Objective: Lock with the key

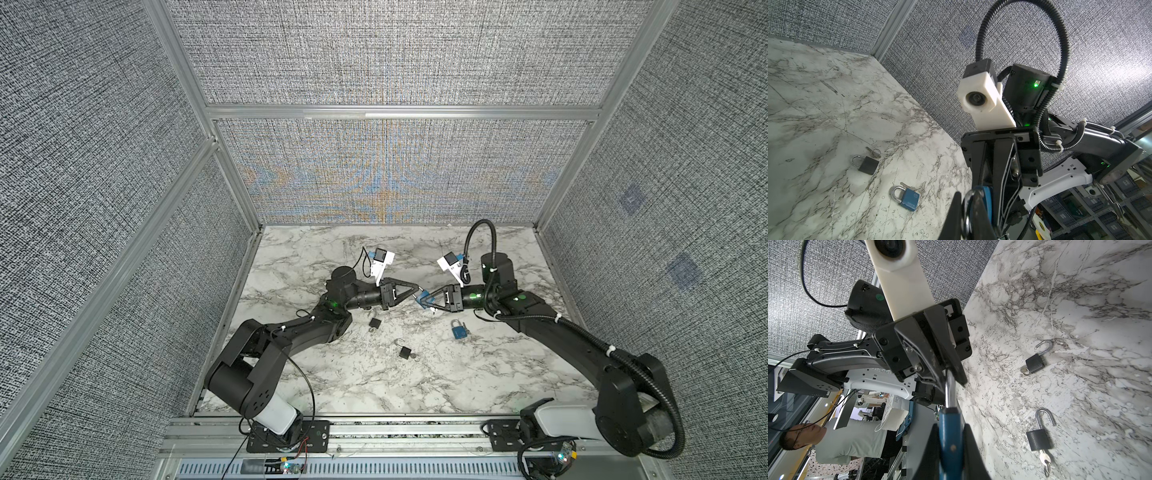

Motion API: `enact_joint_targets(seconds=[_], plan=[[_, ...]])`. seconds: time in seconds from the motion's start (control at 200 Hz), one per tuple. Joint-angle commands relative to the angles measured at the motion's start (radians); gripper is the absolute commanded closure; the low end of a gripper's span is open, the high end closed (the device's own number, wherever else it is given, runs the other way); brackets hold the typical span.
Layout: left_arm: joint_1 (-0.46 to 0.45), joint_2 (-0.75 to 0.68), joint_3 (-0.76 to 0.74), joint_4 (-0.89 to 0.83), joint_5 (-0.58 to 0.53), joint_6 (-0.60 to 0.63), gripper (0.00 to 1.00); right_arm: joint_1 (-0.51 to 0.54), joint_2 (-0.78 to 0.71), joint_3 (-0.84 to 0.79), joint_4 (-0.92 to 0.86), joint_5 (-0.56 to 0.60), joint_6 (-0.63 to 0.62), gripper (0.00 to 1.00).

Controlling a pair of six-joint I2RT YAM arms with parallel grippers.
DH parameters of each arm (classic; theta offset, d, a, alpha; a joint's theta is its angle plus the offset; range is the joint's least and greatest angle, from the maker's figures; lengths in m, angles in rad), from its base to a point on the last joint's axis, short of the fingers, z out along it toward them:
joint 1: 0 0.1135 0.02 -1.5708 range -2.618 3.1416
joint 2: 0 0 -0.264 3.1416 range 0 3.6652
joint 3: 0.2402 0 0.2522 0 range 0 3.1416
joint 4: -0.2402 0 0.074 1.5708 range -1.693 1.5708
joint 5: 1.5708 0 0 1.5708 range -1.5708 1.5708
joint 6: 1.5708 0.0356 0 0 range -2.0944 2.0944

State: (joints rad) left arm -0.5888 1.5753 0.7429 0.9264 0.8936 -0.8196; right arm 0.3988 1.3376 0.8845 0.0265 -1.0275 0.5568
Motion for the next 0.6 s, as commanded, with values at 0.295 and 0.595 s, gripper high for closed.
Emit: enact_joint_targets(seconds=[0.295,0.595], plan=[[0.009,0.006,0.05,0.0,0.175,-0.046,0.71,0.008,-0.012,-0.017,0.141,0.058,-0.037,1.0],[0.024,0.014,0.041,0.064,0.179,-0.09,0.74,0.008,-0.008,-0.012,0.138,0.057,-0.041,1.0]])
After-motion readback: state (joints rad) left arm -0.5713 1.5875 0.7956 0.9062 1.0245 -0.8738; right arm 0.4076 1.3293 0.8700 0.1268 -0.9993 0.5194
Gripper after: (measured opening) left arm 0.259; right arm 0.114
